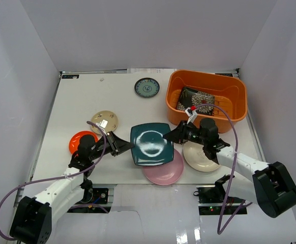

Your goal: Place the plates into the plastic bin on the countertop

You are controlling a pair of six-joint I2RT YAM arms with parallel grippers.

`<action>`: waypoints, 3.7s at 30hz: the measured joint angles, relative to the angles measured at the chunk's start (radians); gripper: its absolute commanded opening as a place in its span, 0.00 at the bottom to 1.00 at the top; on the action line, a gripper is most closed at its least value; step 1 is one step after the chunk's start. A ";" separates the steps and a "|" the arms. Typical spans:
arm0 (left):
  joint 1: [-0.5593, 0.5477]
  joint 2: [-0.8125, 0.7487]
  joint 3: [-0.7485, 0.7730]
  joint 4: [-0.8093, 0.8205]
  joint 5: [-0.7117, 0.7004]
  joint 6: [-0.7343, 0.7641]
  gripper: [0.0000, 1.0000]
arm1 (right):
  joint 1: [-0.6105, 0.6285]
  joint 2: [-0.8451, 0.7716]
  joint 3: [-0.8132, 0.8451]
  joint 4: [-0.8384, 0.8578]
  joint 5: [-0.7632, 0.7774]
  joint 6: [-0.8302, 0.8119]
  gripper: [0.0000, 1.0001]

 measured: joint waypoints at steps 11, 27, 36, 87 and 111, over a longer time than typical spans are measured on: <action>0.001 -0.039 0.219 -0.304 -0.121 0.204 0.77 | -0.099 -0.151 0.093 -0.128 -0.014 0.013 0.08; -0.030 0.194 0.209 -0.431 -0.134 0.357 0.79 | -0.693 0.088 0.558 -0.287 0.114 -0.005 0.08; -0.226 0.344 0.266 -0.491 -0.280 0.401 0.81 | -0.703 0.325 0.609 -0.446 0.212 -0.093 0.08; -0.416 0.137 0.383 -0.798 -0.874 0.411 0.00 | 0.241 -0.144 -0.033 -0.655 0.716 -0.167 0.60; -0.409 -0.151 0.616 -1.047 -1.175 0.417 0.00 | 0.568 -0.182 0.702 -0.873 0.974 -0.282 0.08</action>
